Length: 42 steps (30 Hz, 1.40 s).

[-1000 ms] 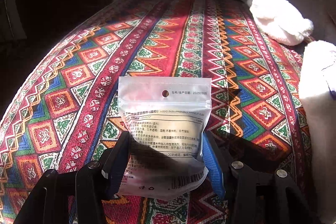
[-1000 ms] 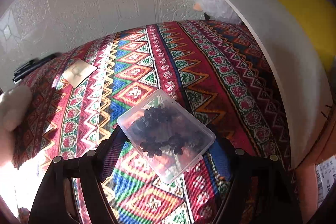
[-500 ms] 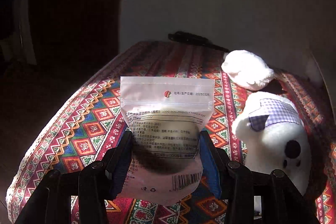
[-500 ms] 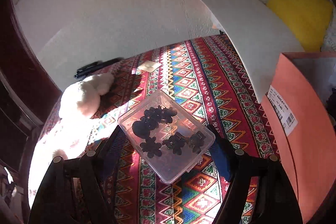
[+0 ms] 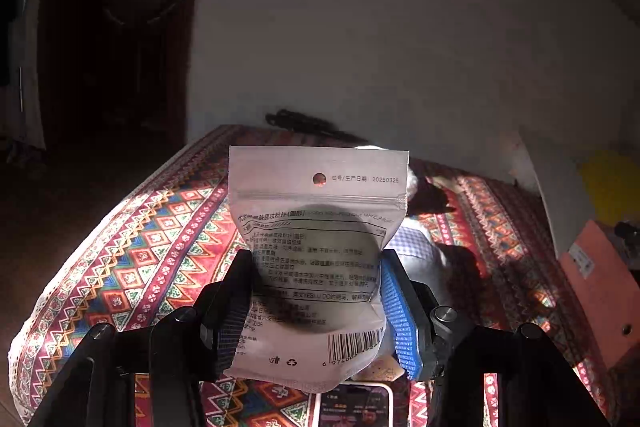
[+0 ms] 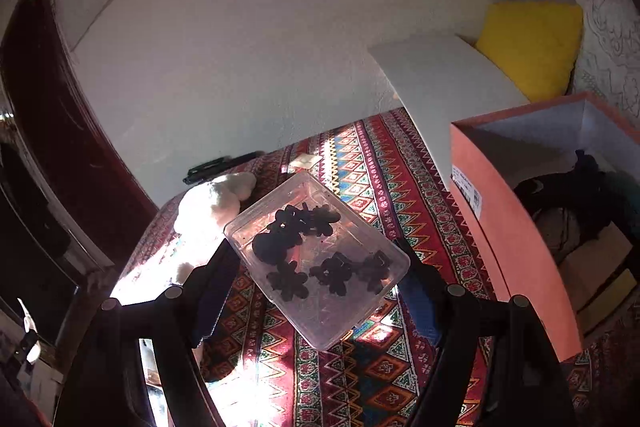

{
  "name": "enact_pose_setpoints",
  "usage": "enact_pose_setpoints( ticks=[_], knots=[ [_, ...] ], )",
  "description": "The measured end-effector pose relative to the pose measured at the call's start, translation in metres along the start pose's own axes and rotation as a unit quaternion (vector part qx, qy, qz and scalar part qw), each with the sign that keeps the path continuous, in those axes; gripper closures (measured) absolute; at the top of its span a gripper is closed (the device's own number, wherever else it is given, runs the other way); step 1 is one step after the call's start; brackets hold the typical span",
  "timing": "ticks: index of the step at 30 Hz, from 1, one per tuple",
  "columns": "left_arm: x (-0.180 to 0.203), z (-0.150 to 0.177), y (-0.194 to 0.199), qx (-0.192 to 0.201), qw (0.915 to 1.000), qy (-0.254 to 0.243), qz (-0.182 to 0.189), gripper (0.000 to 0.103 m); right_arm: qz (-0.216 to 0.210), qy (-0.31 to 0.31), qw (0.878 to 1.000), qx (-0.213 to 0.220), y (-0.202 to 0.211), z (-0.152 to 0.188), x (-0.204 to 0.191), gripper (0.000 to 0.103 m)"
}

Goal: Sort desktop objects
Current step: 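Carry the sachet and clip box into the pink box and open both tools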

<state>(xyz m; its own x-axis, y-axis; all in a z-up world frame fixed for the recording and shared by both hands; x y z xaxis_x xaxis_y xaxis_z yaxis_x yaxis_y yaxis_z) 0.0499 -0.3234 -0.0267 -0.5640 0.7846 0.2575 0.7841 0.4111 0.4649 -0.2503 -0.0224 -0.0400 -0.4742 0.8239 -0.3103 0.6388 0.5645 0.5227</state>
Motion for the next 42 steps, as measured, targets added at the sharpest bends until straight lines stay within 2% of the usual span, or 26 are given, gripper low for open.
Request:
enact_pose_setpoints(
  ticks=[9, 15, 20, 27, 33, 42],
  knots=[
    [0.089, -0.012, 0.033, 0.019, 0.9959, -0.059, 0.065, 0.051, 0.023, -0.031, 0.996, 0.075, 0.08, -0.027, 0.038, 0.024],
    [0.149, -0.012, 0.038, 0.016, 0.9903, -0.085, 0.108, 0.051, 0.049, -0.049, 0.991, 0.117, 0.132, -0.042, 0.072, 0.024],
    [0.205, -0.005, 0.031, 0.007, 0.9832, -0.106, 0.149, 0.05, 0.072, -0.075, 0.985, 0.14, 0.158, -0.05, 0.117, 0.024],
    [0.309, 0.01, 0.017, -0.011, 0.9659, -0.13, 0.223, 0.05, 0.11, -0.119, 0.973, 0.165, 0.183, -0.054, 0.193, 0.024],
    [0.402, 0.028, -0.002, -0.036, 0.9454, -0.154, 0.285, 0.05, 0.138, -0.164, 0.96, 0.181, 0.198, -0.056, 0.262, 0.024],
    [0.536, 0.07, -0.045, -0.085, 0.9186, -0.182, 0.34, 0.05, 0.182, -0.193, 0.947, 0.181, 0.185, -0.062, 0.336, 0.024]
  ],
)
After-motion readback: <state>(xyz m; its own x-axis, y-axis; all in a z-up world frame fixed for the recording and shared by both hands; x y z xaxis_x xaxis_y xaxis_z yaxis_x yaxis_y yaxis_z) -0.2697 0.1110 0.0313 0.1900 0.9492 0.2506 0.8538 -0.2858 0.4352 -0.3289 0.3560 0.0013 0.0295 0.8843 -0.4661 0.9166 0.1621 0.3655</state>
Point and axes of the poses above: each gripper's, at about its wrist camera, not at the fingertips, and y roughly against the way its jaws point, x to its right, z to its underside, the point moved 9 cm from there along -y, roughly the way its jaws point, and after that the axes turned 4 degrees about y, right-handed, at the moved point
